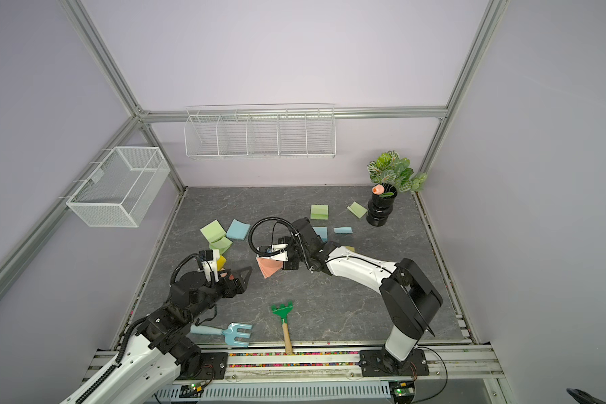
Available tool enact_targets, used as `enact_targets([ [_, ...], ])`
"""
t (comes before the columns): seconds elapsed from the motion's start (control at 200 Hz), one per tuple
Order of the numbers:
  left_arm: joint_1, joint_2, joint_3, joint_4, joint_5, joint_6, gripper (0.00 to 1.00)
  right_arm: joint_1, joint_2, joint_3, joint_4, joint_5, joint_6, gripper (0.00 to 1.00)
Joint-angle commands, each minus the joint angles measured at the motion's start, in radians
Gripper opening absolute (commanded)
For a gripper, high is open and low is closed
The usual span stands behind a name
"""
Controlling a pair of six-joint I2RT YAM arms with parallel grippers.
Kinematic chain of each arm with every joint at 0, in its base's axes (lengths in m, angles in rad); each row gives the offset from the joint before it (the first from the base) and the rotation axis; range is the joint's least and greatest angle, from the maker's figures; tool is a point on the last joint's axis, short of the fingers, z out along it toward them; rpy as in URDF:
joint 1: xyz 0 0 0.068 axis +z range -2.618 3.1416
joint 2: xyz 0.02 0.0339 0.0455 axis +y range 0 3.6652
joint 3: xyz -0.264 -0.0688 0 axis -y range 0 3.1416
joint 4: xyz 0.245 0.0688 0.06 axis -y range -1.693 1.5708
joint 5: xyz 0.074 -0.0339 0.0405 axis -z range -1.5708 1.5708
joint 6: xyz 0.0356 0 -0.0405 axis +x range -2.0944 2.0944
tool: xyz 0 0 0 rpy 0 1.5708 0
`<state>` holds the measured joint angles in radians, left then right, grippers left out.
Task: Tear off pages from different memo pads
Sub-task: Tear off the paper from the memo pad.
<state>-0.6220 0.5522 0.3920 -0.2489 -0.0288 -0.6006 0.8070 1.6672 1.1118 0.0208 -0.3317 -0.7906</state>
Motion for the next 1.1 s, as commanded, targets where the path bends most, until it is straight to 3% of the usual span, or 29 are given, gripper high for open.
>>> enact_targets([
  [0.0, 0.003, 0.016, -0.018, 0.055, 0.042, -0.001, 1.00, 0.006, -0.041, -0.031, 0.014, -0.058, 0.071, 0.07],
  [0.375, 0.004, 0.080, -0.044, 0.182, 0.148, -0.030, 1.00, 0.016, -0.077, -0.085, 0.058, -0.092, 0.139, 0.07],
  [0.595, 0.004, 0.166, -0.025, 0.207, 0.194, -0.032, 0.95, 0.029, -0.082, -0.092, 0.069, -0.101, 0.165, 0.07],
  [0.97, 0.003, 0.251, 0.017, 0.150, 0.167, -0.013, 0.85, 0.034, -0.089, -0.105, 0.076, -0.122, 0.195, 0.07],
  [1.035, 0.004, 0.244, 0.022, 0.136, 0.159, -0.009, 0.73, 0.033, -0.097, -0.111, 0.082, -0.127, 0.200, 0.07],
  [1.095, 0.004, 0.227, 0.017, 0.135, 0.149, -0.014, 0.57, 0.033, -0.102, -0.115, 0.082, -0.130, 0.200, 0.07],
])
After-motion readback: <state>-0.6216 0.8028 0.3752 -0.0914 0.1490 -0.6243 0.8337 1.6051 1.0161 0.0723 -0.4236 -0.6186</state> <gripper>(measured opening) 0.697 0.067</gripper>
